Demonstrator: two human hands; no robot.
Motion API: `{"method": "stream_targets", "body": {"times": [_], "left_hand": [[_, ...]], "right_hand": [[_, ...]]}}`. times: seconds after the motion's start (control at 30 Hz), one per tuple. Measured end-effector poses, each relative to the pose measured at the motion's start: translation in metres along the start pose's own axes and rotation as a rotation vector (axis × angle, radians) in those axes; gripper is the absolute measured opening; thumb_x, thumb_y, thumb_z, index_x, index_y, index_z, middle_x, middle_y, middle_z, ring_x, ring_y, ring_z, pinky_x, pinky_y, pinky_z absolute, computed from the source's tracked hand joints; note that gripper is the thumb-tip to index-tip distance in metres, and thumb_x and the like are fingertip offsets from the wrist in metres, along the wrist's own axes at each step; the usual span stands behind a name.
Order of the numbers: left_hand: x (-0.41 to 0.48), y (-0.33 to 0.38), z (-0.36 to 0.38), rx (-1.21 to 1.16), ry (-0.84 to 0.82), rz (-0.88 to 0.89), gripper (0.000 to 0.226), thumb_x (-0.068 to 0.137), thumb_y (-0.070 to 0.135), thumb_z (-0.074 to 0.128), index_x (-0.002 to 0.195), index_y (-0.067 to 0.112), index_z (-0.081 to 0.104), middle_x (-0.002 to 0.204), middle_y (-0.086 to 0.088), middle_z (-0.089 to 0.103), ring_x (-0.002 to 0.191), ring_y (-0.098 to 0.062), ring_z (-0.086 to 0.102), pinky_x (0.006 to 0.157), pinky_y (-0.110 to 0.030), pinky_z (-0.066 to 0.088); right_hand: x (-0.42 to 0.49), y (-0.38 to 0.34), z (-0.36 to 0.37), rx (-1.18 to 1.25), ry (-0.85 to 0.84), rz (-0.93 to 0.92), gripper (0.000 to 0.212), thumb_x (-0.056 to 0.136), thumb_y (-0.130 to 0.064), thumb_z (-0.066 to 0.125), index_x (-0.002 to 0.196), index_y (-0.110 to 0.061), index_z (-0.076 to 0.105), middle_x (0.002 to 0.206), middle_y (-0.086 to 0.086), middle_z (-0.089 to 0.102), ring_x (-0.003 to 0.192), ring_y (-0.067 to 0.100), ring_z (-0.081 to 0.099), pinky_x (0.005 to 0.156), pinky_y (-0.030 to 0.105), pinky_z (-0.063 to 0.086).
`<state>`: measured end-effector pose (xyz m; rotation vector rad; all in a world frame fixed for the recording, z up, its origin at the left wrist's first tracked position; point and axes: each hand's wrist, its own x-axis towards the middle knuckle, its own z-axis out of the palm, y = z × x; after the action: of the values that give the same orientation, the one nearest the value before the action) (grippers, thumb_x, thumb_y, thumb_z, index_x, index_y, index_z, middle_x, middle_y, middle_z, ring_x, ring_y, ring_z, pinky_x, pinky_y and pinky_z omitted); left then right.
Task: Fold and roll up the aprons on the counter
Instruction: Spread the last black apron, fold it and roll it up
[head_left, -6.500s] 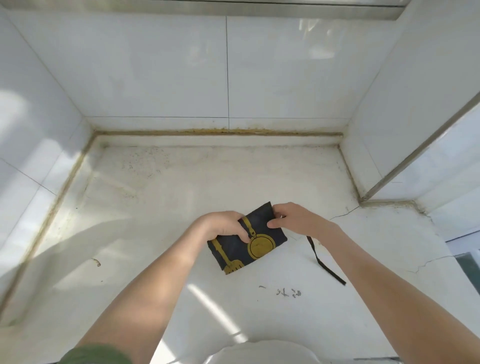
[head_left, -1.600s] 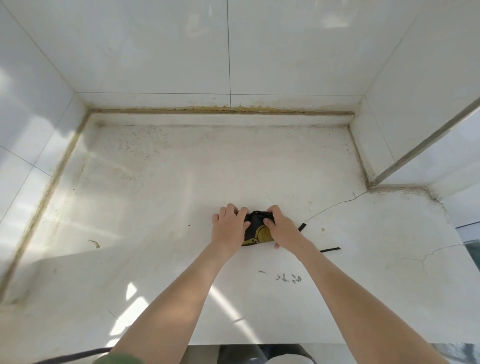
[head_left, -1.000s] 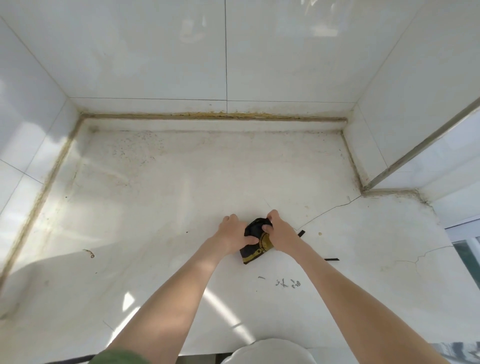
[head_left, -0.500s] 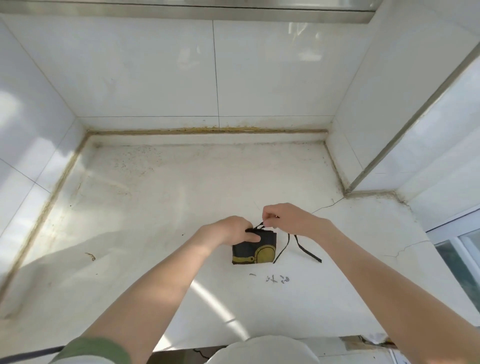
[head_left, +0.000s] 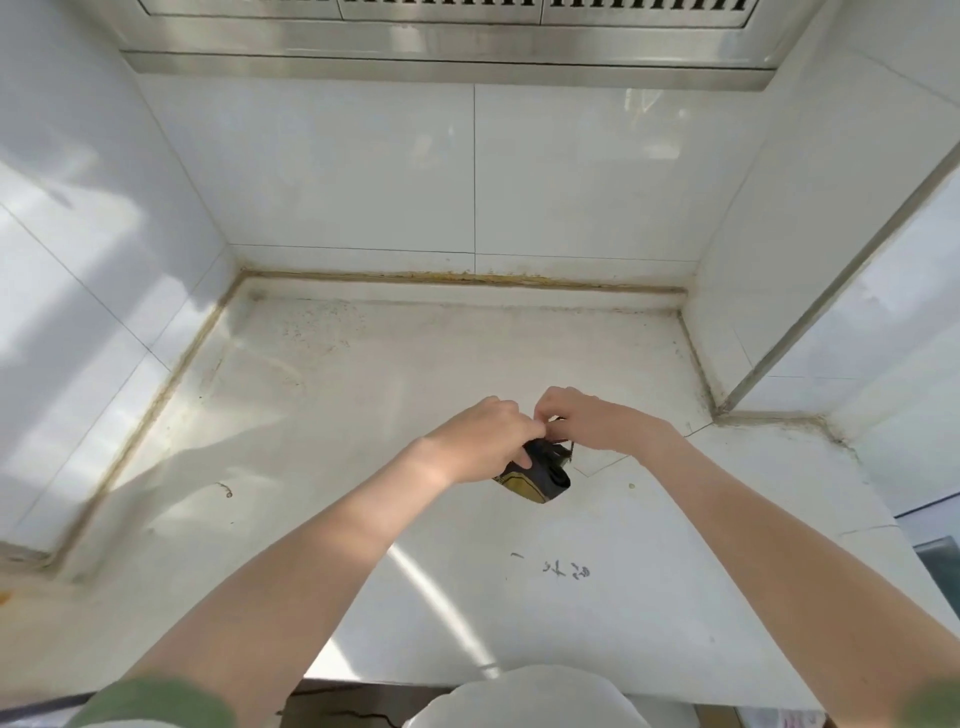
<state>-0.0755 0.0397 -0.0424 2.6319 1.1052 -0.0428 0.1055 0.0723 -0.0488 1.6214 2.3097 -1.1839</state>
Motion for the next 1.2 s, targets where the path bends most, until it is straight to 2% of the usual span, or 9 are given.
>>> {"method": "stream_targets", "body": {"times": [0.1, 0.3, 0.43, 0.57, 0.67, 0.83, 1.03, 1.13, 1.2], "left_hand": [[-0.005, -0.007, 0.0, -0.125, 0.092, -0.043, 0.037, 0.093, 0.006, 0.053, 0.127, 0.019, 0.044, 0.085, 0.001, 0.048, 0.089, -0.02, 0.04, 0.087, -0.028, 0.037], [0.011, -0.009, -0.006, -0.16, 0.111, -0.096, 0.021, 0.093, 0.016, 0.058, 0.114, 0.014, 0.058, 0.084, 0.003, 0.045, 0.096, -0.022, 0.046, 0.077, -0.023, 0.027], [0.016, -0.012, -0.007, -0.253, 0.064, -0.272, 0.021, 0.093, 0.026, 0.057, 0.109, 0.014, 0.062, 0.094, -0.008, 0.059, 0.09, -0.026, 0.054, 0.066, -0.031, 0.034], [0.02, -0.017, 0.003, -0.189, 0.036, -0.426, 0.026, 0.095, 0.031, 0.053, 0.112, 0.014, 0.061, 0.101, -0.009, 0.064, 0.091, -0.029, 0.059, 0.066, -0.03, 0.04], [0.025, -0.023, 0.005, -0.566, 0.205, -0.654, 0.026, 0.094, 0.032, 0.055, 0.099, 0.009, 0.065, 0.092, -0.008, 0.065, 0.084, -0.026, 0.06, 0.066, -0.031, 0.042], [0.05, -0.022, -0.007, -1.471, 0.414, -0.994, 0.017, 0.091, 0.02, 0.063, 0.099, 0.006, 0.059, 0.099, -0.013, 0.065, 0.083, -0.024, 0.061, 0.061, -0.029, 0.05], [0.049, -0.021, -0.009, -1.87, 0.367, -1.153, 0.014, 0.094, 0.015, 0.054, 0.081, 0.011, 0.054, 0.073, -0.004, 0.054, 0.059, -0.014, 0.047, 0.047, -0.024, 0.039], [0.047, -0.016, -0.009, -1.982, 0.335, -1.148, 0.015, 0.095, 0.015, 0.053, 0.081, 0.01, 0.054, 0.067, -0.004, 0.052, 0.054, -0.013, 0.046, 0.039, -0.017, 0.039], [0.044, -0.013, -0.009, -2.017, 0.335, -1.122, 0.015, 0.096, 0.015, 0.052, 0.081, 0.01, 0.054, 0.068, -0.004, 0.053, 0.055, -0.013, 0.047, 0.043, -0.02, 0.04]], "right_hand": [[0.0, -0.005, -0.001, 0.222, 0.046, -0.078, 0.017, 0.09, -0.014, 0.053, 0.074, -0.008, 0.054, 0.078, 0.009, 0.045, 0.069, 0.022, 0.039, 0.059, 0.026, 0.033], [0.004, 0.0, -0.002, 0.47, 0.19, 0.019, 0.023, 0.094, -0.021, 0.056, 0.116, -0.02, 0.05, 0.097, -0.001, 0.054, 0.085, 0.015, 0.053, 0.07, 0.024, 0.04], [0.001, -0.006, -0.021, 0.354, 0.311, 0.013, 0.024, 0.094, -0.04, 0.054, 0.104, -0.019, 0.06, 0.088, -0.004, 0.057, 0.086, 0.013, 0.054, 0.069, 0.023, 0.039], [-0.007, -0.014, -0.034, 0.014, 0.287, -0.024, 0.019, 0.095, -0.028, 0.052, 0.091, -0.015, 0.066, 0.078, -0.011, 0.053, 0.077, 0.009, 0.047, 0.056, 0.015, 0.03], [-0.011, -0.014, -0.027, 0.009, 0.331, -0.092, 0.019, 0.098, -0.02, 0.044, 0.086, -0.016, 0.057, 0.073, -0.009, 0.052, 0.076, 0.015, 0.049, 0.059, 0.02, 0.034], [-0.011, 0.0, 0.005, -0.094, 0.459, -0.139, 0.029, 0.098, -0.005, 0.035, 0.125, -0.014, 0.037, 0.103, 0.005, 0.052, 0.077, 0.027, 0.048, 0.064, 0.034, 0.037], [-0.007, 0.003, 0.022, -0.236, 0.525, -0.133, 0.081, 0.087, -0.024, 0.061, 0.151, -0.028, 0.011, 0.128, 0.002, 0.04, 0.091, 0.021, 0.049, 0.072, 0.024, 0.034], [-0.003, 0.001, 0.028, 0.011, 0.508, -0.111, 0.089, 0.087, -0.029, 0.065, 0.15, -0.037, 0.003, 0.13, 0.002, 0.045, 0.107, 0.021, 0.053, 0.083, 0.033, 0.044], [0.001, -0.004, 0.033, 0.189, 0.504, -0.13, 0.081, 0.092, -0.019, 0.059, 0.149, -0.036, 0.004, 0.113, 0.004, 0.055, 0.087, 0.022, 0.058, 0.079, 0.034, 0.045]]}}
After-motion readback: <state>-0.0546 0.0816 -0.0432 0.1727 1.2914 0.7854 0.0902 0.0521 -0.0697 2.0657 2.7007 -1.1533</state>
